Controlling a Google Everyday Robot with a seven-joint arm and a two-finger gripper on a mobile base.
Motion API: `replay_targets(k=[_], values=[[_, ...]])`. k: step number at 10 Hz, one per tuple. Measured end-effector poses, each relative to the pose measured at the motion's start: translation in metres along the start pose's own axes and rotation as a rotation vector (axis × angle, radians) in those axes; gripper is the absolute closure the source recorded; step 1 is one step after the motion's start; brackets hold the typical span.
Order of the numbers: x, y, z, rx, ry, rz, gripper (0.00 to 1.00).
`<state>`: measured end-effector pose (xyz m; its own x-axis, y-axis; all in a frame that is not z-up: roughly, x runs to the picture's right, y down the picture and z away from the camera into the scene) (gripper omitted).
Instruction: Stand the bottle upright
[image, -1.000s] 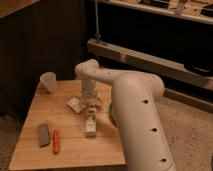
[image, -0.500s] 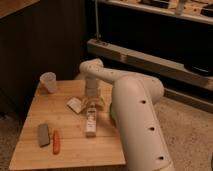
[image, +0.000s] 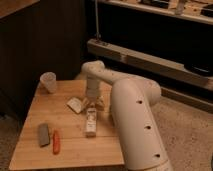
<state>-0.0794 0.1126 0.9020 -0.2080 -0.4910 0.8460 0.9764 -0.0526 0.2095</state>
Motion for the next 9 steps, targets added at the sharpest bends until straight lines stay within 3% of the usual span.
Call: replay_targets(k=[9], values=[[0.013, -0.001, 0.000, -0.047, 0.010, -0.001, 0.20]])
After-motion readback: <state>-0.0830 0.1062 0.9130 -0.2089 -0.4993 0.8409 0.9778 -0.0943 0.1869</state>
